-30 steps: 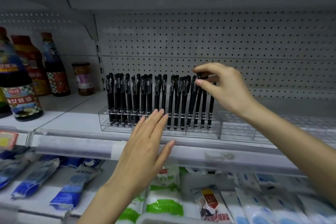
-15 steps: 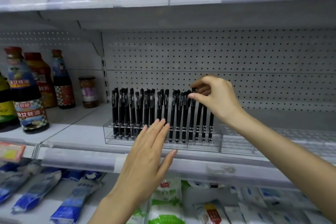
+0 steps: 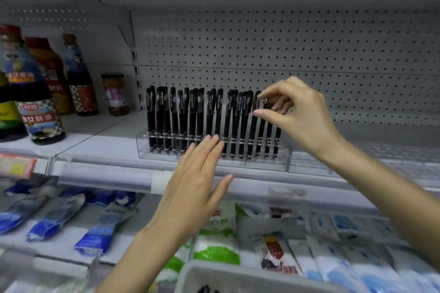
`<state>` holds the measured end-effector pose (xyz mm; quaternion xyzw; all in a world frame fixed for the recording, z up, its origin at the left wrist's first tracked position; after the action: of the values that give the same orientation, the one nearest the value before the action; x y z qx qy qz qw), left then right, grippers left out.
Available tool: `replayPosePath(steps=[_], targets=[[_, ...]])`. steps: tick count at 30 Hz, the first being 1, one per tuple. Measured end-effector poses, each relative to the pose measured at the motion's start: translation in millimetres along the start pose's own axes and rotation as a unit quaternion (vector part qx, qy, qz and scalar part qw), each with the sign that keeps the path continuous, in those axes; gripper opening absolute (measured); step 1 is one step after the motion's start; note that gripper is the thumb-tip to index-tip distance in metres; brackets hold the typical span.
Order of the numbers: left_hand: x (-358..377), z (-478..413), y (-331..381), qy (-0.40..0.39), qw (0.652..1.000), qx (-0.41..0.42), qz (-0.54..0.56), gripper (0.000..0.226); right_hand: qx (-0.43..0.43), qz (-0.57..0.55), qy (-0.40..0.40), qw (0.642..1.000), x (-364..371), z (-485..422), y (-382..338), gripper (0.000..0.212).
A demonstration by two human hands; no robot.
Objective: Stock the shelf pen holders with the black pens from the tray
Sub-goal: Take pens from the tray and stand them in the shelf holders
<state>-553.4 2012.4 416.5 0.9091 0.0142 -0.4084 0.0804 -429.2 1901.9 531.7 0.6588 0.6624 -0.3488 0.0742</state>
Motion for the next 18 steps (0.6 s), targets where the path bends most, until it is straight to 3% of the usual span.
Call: replayPosePath(steps=[5,10,14,18], targets=[[5,48,8,-0.002,0.999,-0.024,0.044,0.061,-0.002,-0.042,-0.088,0.995,33,77,-11,0.026],[57,154,-22,-0.072,0.980,-0.143,0.117,0.063,0.114,-0.123,-0.250,0.953,112,200,19,0.028],[89,227,-36,-0.132,0.949,-0.238,0.159,0.072,0.159,-0.049,-0.418,0.893,180,292,48,0.046],[107,260,-30,-0.188,0.936,-0.243,0.173,0.074,0.156,0.004,-0.454,0.877,217,321,58,0.056]])
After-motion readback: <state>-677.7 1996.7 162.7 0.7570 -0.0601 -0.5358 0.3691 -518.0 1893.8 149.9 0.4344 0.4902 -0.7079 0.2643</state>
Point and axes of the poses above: each hand's wrist, its own z-axis away from the middle knuckle, its own x-axis out of the palm, y = z × x, the point moved 8 cm from there along -z, towards the middle knuckle, and after that the axes turned 3 degrees about -y, right-handed, at the moved point
